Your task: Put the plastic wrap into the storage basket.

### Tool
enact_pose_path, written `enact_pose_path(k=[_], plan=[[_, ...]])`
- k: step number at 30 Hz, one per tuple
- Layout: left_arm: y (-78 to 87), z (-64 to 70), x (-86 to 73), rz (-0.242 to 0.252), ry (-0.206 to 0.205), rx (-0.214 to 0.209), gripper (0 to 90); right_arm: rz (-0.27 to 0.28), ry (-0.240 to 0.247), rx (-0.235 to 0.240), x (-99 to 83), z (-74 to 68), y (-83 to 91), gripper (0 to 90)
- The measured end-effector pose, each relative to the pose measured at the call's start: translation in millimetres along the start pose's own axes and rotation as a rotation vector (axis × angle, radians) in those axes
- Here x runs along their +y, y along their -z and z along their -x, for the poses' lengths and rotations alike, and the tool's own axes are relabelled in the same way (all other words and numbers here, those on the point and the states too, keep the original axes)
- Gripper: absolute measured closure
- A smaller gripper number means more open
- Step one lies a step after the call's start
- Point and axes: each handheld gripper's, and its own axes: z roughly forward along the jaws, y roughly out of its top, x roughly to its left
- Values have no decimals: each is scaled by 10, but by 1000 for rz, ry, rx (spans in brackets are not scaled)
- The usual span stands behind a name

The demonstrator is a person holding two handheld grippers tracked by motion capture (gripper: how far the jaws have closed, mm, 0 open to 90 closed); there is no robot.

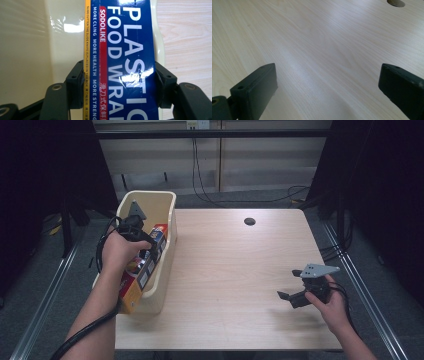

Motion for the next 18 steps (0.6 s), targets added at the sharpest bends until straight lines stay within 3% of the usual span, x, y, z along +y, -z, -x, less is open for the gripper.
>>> enact_pose_path(k=[18], plan=[[-79,-23,25,-5,15,3,393,-2,1,5,-3,1,-4,23]])
